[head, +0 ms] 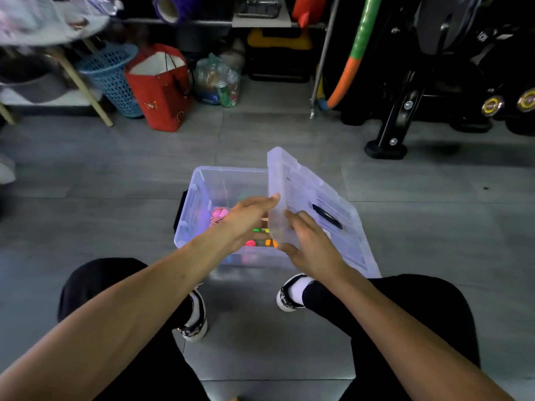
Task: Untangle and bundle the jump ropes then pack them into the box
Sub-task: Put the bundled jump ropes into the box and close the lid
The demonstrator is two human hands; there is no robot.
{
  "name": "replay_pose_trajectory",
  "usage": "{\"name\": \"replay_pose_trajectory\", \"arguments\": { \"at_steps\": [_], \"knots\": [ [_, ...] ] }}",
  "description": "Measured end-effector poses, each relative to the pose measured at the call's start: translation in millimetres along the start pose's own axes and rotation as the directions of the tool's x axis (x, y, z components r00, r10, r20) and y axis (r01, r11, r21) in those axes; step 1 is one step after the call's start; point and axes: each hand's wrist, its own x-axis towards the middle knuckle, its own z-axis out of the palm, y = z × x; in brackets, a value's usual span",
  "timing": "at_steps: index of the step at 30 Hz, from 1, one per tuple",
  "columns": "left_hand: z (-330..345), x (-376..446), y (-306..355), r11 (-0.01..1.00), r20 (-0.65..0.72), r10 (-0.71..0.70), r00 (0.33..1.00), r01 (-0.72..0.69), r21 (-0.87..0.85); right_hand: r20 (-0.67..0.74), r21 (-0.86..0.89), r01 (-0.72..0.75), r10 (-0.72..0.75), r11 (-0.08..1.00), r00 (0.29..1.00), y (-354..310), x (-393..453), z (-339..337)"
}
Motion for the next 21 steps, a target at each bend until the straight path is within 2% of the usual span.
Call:
{"name": "replay_pose_trajectory", "arguments": {
  "at_steps": [4, 6, 9, 11, 13, 15, 18, 20, 21],
  "knots": [
    [-19, -5, -7, 0.996, -0.216, 0.020, 0.976, -0.039, -0.086, 0.010, 0.125, 0.011, -0.012, 0.992, 1.000, -12, 2, 1],
    [-25, -5, -11, 0.993, -0.201, 0.001, 0.980, -0.024, -0.113, 0.016, 0.177, -0.025, 0.023, 0.984, 1.000, -13, 3, 4],
    [-24, -3, -20, 0.999, -0.121, -0.038, 0.992, 0.041, 0.025, 0.054, 0.239, -0.100, 0.090, 0.966, 0.995, -13, 6, 14],
    [-23, 1, -28, 0.992, -0.187, -0.030, 0.982, 0.052, 0.112, 0.093, 0.268, -0.160, 0.140, 0.950, 0.986, -10, 8, 20],
    [-28, 5, -33, 0.985, -0.321, -0.006, 0.947, 0.060, 0.159, 0.122, 0.279, -0.238, 0.211, 0.930, 0.970, -2, 4, 25],
    [-35, 6, -35, 0.997, -0.396, -0.027, 0.918, 0.051, 0.050, 0.126, 0.257, -0.313, 0.290, 0.914, 0.949, 11, -1, 28],
    [-48, 3, -27, 0.956, -0.344, -0.027, 0.939, -0.075, -0.282, 0.094, 0.239, -0.421, 0.411, 0.875, 0.907, 33, -4, 28],
    [-64, 0, -20, 0.934, -0.325, 0.004, 0.946, -0.119, -0.336, 0.130, 0.188, -0.424, 0.405, 0.886, 0.905, 43, -6, 27],
    [-73, -2, -17, 0.932, -0.324, 0.004, 0.946, -0.121, -0.343, 0.164, 0.129, -0.378, 0.356, 0.917, 0.920, 45, -7, 28]
  ]
}}
